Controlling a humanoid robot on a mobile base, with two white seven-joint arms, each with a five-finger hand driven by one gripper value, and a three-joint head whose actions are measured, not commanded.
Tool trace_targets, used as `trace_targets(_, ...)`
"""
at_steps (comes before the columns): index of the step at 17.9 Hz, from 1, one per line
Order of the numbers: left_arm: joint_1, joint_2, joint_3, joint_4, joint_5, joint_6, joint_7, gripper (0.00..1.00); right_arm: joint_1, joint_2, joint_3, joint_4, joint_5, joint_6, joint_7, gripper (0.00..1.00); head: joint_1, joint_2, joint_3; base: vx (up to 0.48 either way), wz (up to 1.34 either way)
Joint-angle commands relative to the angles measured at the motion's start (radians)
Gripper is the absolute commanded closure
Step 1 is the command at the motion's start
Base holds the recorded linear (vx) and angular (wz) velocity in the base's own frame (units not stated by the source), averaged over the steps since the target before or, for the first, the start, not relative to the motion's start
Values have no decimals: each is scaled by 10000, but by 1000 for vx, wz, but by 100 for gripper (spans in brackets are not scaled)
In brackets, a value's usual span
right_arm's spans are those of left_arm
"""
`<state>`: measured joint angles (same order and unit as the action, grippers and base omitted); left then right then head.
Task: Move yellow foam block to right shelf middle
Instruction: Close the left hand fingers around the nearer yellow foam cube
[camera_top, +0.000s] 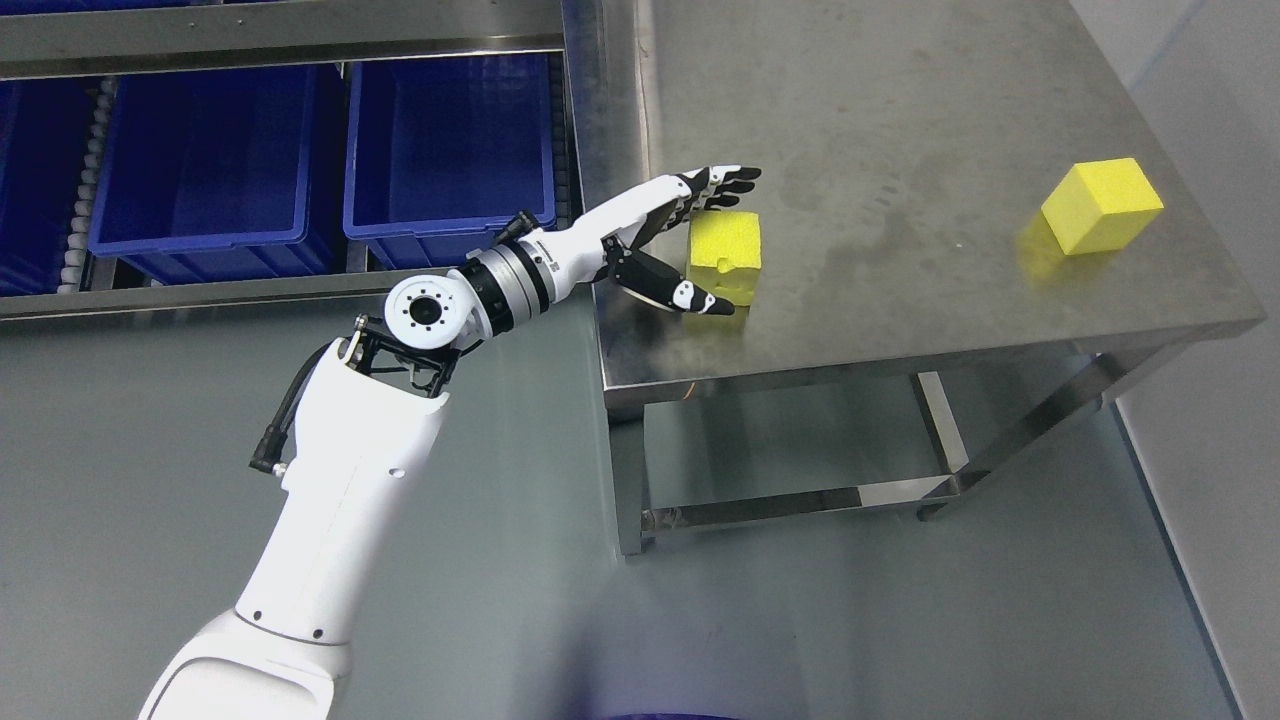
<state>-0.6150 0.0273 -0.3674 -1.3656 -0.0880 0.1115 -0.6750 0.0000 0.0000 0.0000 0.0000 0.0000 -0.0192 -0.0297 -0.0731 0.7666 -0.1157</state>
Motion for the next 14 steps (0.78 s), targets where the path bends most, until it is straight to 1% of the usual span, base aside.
trace_targets(1, -139, -98, -790, 1507, -347, 5, -15, 0, 245, -174, -123, -174, 31, -8, 6, 0, 0, 0, 0, 9, -33)
trace_targets(2, -139, -98, -775, 1522, -347, 5, -15, 1, 230, -174, -123, -174, 31, -8, 6, 0, 0, 0, 0, 5, -19)
trace_targets(3, -139, -98, -745, 1522, -347, 5, -15, 3, 245, -174, -123, -174, 31, -8, 6, 0, 0, 0, 0, 5, -19)
trace_targets(4, -139, -98, -699, 1522, -347, -11, -15, 7, 245, -174, -123, -174, 31, -8, 6, 0, 0, 0, 0, 0, 0)
trace_targets(5, -124, -98, -607, 1522, -332, -87, -15, 14, 245, -174, -123, -174, 31, -8, 6, 0, 0, 0, 0, 3, 13)
trace_targets(6, -94, -98, -439, 1522, -332, -361, -15, 23, 245, -174, -123, -174, 31, -8, 6, 0, 0, 0, 0, 3, 13)
trace_targets(8, 44, -98, 249, 1599, -286, -1386, -30, 56, 245, -174, -123, -174, 31, -8, 6, 0, 0, 0, 0, -1, 22)
trace_targets(9, 151, -98, 572, 1721, -271, -1847, -45, 65, 245, -174, -123, -174, 31, -8, 6, 0, 0, 0, 0, 0, 0)
trace_targets(10, 183, -98, 757, 1889, -271, -2186, -46, 69, 245, -174, -123, -174, 31, -8, 6, 0, 0, 0, 0, 0, 0)
trace_targets(12, 198, -98, 866, 1937, -240, -2342, 46, 69, 230, -174, -123, -174, 31, -8, 6, 0, 0, 0, 0, -1, -18)
trace_targets(13, 198, -98, 1018, 1906, -58, -2434, 107, 69, 245, -174, -123, -174, 31, -8, 6, 0, 0, 0, 0, 3, -24)
trace_targets(14, 153, -98, 1141, 1800, 582, -2845, 320, 69, 245, -174, -123, -174, 31, -8, 6, 0, 0, 0, 0, 3, -24)
